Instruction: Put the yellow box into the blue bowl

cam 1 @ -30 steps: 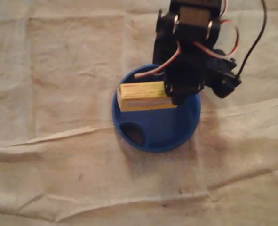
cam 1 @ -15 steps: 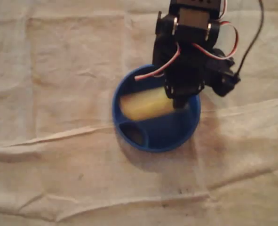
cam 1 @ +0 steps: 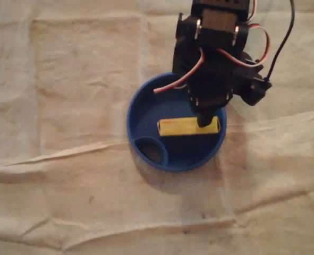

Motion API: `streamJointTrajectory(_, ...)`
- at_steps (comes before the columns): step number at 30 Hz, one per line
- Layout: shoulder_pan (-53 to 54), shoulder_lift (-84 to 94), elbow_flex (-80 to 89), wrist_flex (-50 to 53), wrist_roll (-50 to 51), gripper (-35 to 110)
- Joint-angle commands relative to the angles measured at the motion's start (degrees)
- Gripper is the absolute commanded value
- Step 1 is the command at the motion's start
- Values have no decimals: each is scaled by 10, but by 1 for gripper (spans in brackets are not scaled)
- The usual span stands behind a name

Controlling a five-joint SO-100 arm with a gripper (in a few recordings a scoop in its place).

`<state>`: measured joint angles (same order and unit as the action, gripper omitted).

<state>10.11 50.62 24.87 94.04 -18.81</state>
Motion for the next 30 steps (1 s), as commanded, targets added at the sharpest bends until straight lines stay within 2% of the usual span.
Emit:
streamJointTrajectory(1,6,48,-40,4,-5,9)
streamJointTrajectory(5,-1,75,-40,4,-5,-2)
streamJointTrajectory(11,-2,117,-33,7,-3,0)
streamJointTrajectory(18,-19,157,-35,69,3,0)
streamJointTrajectory(30,-59,300,-31,69,4,0)
